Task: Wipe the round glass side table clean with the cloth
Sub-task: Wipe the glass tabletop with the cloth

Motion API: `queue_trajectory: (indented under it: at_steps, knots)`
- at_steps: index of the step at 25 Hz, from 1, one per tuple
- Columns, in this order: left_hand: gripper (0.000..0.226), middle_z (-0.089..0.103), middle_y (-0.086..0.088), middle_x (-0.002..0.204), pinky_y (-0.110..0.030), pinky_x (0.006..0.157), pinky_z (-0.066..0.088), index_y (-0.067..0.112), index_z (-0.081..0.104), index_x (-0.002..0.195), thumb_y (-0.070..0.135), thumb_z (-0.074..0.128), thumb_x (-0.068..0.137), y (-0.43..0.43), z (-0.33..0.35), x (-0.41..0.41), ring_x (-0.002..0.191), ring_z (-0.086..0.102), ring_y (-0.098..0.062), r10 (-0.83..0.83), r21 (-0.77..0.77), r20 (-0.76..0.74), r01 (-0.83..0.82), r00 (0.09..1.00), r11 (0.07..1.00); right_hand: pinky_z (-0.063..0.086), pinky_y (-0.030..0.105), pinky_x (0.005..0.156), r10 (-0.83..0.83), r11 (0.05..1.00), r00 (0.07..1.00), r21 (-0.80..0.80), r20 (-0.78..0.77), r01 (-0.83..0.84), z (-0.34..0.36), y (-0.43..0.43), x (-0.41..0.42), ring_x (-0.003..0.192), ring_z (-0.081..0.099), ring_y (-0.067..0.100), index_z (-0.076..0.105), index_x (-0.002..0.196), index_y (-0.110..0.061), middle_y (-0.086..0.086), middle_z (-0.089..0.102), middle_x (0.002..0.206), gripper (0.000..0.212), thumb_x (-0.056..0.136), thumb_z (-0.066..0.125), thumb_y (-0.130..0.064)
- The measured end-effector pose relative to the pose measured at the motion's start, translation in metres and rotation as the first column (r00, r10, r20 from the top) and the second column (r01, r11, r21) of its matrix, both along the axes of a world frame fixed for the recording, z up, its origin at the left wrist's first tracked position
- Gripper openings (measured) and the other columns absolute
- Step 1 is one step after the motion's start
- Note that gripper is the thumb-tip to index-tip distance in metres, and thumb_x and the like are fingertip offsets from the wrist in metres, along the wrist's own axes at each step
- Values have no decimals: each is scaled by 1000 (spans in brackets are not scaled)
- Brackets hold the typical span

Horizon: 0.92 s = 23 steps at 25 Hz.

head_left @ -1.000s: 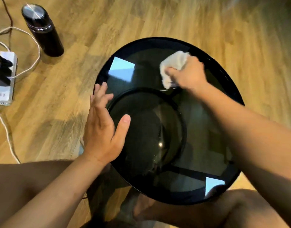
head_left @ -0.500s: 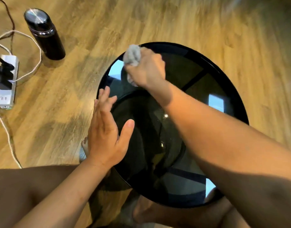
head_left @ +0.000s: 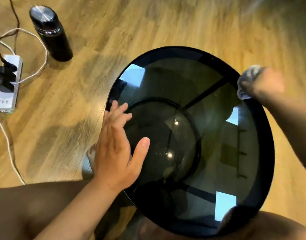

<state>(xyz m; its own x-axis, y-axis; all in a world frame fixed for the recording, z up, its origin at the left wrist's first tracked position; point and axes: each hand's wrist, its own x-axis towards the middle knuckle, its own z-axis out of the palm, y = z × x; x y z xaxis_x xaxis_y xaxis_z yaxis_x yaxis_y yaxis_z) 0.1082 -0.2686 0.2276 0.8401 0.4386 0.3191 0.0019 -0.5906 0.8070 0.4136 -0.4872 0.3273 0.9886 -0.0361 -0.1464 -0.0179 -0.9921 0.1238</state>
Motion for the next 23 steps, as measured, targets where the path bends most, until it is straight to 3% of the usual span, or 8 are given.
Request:
queue_trajectory:
  at_steps: [2, 7, 11, 13, 15, 17, 20, 23]
  knots:
    - [45, 41, -19, 148, -41, 124, 10, 12, 34, 130, 38, 44, 95, 1, 1, 1, 149, 25, -34, -4, -3, 2, 4, 1000, 1000, 39, 28, 52, 39, 999, 999, 17, 19, -40, -6, 41, 4, 60, 61, 30, 54, 70, -4, 18, 62, 71, 26, 54, 61, -24]
    - [46, 41, -19, 149, -44, 124, 10, 13, 33, 132, 35, 44, 93, 1, 1, 0, 149, 26, -33, -18, 8, -25, 18, 1000, 1000, 48, 28, 69, 310, 881, 937, 320, 161, -347, -39, 198, -30, 89, 61, 22, 64, 102, -13, 4, 64, 97, 30, 80, 64, -33]
    - [46, 41, -18, 149, -47, 124, 10, 14, 33, 132, 34, 44, 92, 2, 1, -3, 150, 24, -32, -23, 3, -34, 23, 999, 1000, 47, 24, 71, 353, 753, 935, 581, 40, -309, -42, 198, -28, 90, 62, 17, 65, 109, -12, 2, 65, 100, 44, 79, 68, -44]
    - [46, 42, -18, 148, -51, 124, 11, 13, 33, 132, 33, 44, 92, 1, 1, 0, 149, 24, -33, -28, 17, -34, 28, 999, 999, 44, 23, 67, 279, 815, 959, 517, 41, -260, -31, 142, 3, 92, 62, 18, 64, 108, -5, 5, 63, 99, 44, 82, 69, -40]
    - [46, 42, -17, 148, -49, 124, 11, 13, 33, 132, 33, 44, 92, 1, 0, 0, 150, 24, -31, -10, 22, -37, 11, 999, 1000, 39, 29, 67, 189, 929, 979, 310, 74, -203, -21, 70, 25, 97, 62, 25, 61, 96, -4, 13, 56, 94, 29, 86, 65, -31]
    - [46, 42, -16, 148, -45, 124, 10, 12, 34, 132, 36, 44, 93, 1, 1, 2, 150, 24, -29, 8, 10, -23, -8, 1000, 1000, 42, 37, 74, 129, 979, 987, 145, 94, -142, -12, 13, 29, 102, 62, 38, 54, 84, -6, 24, 56, 94, 22, 87, 63, -26]
    - [50, 42, -16, 148, -43, 124, 10, 10, 35, 132, 46, 37, 98, 1, 0, 4, 149, 26, -31, 8, 20, -18, -8, 1000, 1000, 47, 34, 66, 98, 981, 990, 156, 103, -113, -15, 18, 29, 84, 66, 36, 55, 77, -7, 17, 62, 81, 19, 74, 57, -26]
    - [48, 40, -18, 150, -44, 124, 11, 12, 34, 134, 38, 42, 95, 3, -1, 3, 149, 26, -31, -14, 2, -5, 14, 1000, 1000, 40, 28, 63, 152, 941, 979, 282, 136, -185, -33, 112, 13, 81, 63, 25, 64, 91, -9, 11, 63, 86, 25, 78, 58, -30]
